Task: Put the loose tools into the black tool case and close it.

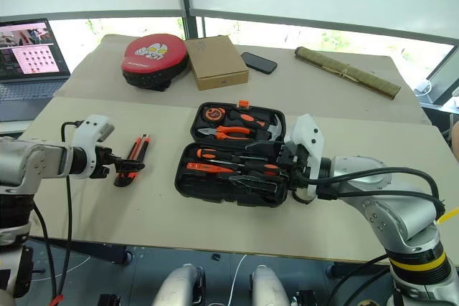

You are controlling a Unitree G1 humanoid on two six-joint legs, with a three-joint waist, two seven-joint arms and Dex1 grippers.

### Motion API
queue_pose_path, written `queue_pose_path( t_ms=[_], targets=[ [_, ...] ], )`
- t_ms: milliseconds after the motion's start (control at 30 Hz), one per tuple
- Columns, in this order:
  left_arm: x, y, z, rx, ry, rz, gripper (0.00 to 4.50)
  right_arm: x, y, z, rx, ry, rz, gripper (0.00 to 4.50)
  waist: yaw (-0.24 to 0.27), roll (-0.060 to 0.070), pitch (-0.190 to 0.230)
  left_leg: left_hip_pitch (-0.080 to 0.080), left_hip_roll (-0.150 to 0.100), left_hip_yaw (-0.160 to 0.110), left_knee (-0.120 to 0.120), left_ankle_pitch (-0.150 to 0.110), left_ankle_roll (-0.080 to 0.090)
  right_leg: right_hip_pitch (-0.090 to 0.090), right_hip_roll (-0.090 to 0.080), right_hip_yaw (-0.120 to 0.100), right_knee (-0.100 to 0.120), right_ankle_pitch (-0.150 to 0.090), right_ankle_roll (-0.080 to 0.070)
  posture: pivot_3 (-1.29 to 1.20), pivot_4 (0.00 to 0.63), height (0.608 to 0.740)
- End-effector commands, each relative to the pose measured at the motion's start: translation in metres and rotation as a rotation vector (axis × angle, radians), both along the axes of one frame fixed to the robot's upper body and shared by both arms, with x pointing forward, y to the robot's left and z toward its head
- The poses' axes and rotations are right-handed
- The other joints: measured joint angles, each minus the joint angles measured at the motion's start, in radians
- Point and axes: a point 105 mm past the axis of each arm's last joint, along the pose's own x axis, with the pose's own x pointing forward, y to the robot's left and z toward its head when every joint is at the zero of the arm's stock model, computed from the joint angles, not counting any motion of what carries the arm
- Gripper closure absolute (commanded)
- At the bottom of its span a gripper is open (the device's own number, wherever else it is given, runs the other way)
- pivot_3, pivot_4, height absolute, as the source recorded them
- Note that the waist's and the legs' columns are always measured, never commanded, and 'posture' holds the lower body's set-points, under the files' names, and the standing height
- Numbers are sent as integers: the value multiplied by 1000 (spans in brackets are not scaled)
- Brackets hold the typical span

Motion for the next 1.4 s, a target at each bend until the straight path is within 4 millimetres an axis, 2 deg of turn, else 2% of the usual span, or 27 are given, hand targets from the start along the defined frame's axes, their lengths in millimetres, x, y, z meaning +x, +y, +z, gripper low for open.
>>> queue_pose_path(
  t_ms=[33,167,233,300,333,433,500,567,667,833,933,1100,1267,1400],
  targets=[
    [3,0,-14,40,28,4,44,-4,4,8,13,-51,-4,0,1,1,0,0,0,0,0,0,0,0,0,0,0,0,0,0,150,740],
    [2,-4,-26,16,48,2,1064,-5,3,8,16,-55,-18,0,7,2,-1,4,0,0,0,0,0,3,0,0,0,0,0,0,150,740],
    [1,-3,-30,2,53,6,1797,-6,1,8,19,-55,-23,0,9,2,-1,4,0,0,0,0,0,4,-1,0,0,0,0,0,150,740],
    [2,4,-30,-5,41,39,2603,-7,-1,9,18,-55,-31,0,9,3,-2,4,0,0,0,0,0,4,-1,0,0,0,0,0,150,740],
    [5,10,-27,-6,16,57,2821,-8,-3,9,15,-56,-35,0,10,4,-2,4,0,0,0,0,0,4,-1,0,0,0,0,0,150,740],
    [25,10,10,-31,-209,-33,2819,-13,-8,9,3,-49,-38,0,15,5,-3,4,0,0,0,0,0,4,-1,0,0,0,0,0,150,740],
    [33,-6,43,-19,-426,-240,2819,-19,-11,6,-17,-43,-34,0,16,3,-2,4,0,1,0,0,0,4,-1,0,0,0,0,0,150,740],
    [23,-30,61,9,-551,-524,2820,-25,-13,0,-43,-34,-29,0,19,0,0,1,1,2,0,0,-1,2,-1,-1,-1,0,-1,0,150,740],
    [-5,-71,63,-38,-516,-924,2820,-30,-13,-6,-62,-17,-38,0,21,1,-1,-5,1,2,0,0,-1,-2,-2,-1,-6,1,-1,0,150,740],
    [-19,-112,65,-96,-416,-1229,2820,-32,-14,-10,-64,-4,-67,0,26,1,-1,-7,-1,6,0,0,0,-1,-2,-2,-9,2,0,0,150,740],
    [-25,-137,53,-37,-323,-1431,2820,-34,-15,-12,-60,3,-87,0,27,1,-1,-8,0,5,0,0,0,-1,0,-2,-9,2,1,0,150,740],
    [-25,-150,24,93,-173,-1573,2820,-33,-16,-11,-50,0,-133,0,15,1,-1,-7,-1,5,0,0,1,-1,1,-2,-9,2,1,0,150,740],
    [-6,-165,12,191,-170,-1597,2820,-37,-17,-10,-36,-2,-164,0,14,1,-1,-8,-1,4,1,0,1,-2,1,-2,-8,2,1,0,150,740],
    [0,-171,10,199,-162,-1603,2820,-38,-17,-8,-29,-4,-181,0,17,1,-1,-8,-1,3,2,0,1,0,1,-2,-8,2,2,0,150,740]
  ],
)
